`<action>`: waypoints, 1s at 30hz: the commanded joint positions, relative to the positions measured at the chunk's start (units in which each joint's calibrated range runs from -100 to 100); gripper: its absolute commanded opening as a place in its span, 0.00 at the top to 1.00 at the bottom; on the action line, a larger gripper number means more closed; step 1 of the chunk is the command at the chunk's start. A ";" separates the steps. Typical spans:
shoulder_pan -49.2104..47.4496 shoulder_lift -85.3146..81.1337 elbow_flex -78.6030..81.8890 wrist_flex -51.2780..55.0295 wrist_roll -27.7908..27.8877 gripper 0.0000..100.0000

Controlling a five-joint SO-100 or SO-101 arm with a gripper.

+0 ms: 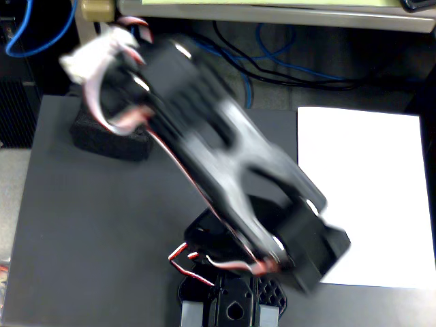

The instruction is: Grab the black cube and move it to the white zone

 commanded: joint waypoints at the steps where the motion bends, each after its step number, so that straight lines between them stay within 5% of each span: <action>1: -6.30 21.12 -15.59 -0.58 -5.26 0.97; 6: -5.19 28.51 -16.95 0.97 -12.02 0.97; 11: 11.80 28.18 -20.94 8.34 -11.76 0.97; 30: 4.45 28.18 -12.69 10.23 -12.12 0.96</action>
